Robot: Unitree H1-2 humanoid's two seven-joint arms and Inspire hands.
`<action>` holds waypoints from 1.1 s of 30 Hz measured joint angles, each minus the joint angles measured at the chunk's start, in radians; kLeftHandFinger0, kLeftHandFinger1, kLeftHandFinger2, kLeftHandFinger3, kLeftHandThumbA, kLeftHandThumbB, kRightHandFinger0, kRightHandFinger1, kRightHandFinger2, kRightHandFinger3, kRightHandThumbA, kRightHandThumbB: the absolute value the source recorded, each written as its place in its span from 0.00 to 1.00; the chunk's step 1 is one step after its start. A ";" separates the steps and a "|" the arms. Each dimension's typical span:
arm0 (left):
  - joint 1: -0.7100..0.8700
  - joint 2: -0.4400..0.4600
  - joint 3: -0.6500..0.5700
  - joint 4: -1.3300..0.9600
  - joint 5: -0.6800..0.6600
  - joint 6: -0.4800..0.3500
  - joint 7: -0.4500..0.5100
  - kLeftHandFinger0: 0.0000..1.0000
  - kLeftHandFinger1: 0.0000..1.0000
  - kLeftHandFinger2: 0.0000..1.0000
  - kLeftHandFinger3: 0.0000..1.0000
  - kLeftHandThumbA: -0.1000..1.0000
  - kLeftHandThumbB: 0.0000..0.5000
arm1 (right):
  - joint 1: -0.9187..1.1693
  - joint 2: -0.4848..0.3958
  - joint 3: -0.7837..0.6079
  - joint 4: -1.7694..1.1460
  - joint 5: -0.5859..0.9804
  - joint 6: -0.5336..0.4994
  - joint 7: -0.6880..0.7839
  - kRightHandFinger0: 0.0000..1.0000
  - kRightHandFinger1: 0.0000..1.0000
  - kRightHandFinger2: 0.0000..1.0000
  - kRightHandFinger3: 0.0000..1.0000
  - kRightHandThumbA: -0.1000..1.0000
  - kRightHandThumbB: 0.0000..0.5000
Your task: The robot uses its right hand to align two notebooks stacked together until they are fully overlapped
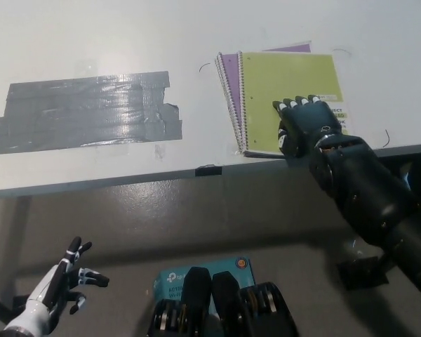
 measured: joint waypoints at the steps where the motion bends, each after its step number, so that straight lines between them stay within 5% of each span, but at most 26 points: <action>1: 0.000 0.000 -0.001 0.000 0.000 0.000 0.000 0.52 0.58 0.47 1.00 1.00 1.00 | 0.000 0.000 0.001 0.000 0.000 -0.001 0.000 1.00 1.00 1.00 1.00 1.00 0.98; 16: -0.004 -0.004 -0.027 -0.014 0.001 0.004 0.000 0.39 0.50 0.44 1.00 1.00 1.00 | 0.000 -0.019 0.049 0.002 -0.009 -0.054 -0.020 1.00 1.00 1.00 1.00 1.00 0.99; 18: -0.006 -0.005 -0.027 -0.014 0.001 0.004 0.000 0.51 0.58 0.45 1.00 1.00 1.00 | -0.002 -0.028 0.057 0.002 -0.011 -0.066 -0.022 1.00 1.00 1.00 1.00 1.00 0.95; 31: -0.014 -0.005 -0.032 -0.023 0.001 0.013 0.000 0.45 0.56 0.47 1.00 1.00 1.00 | -0.018 -0.122 0.169 0.007 -0.059 -0.205 -0.077 1.00 1.00 1.00 1.00 1.00 0.96; 33: -0.014 -0.005 -0.032 -0.028 0.001 0.015 0.000 0.51 0.57 0.45 1.00 1.00 1.00 | -0.018 -0.134 0.189 0.005 -0.069 -0.234 -0.093 1.00 1.00 1.00 1.00 1.00 0.99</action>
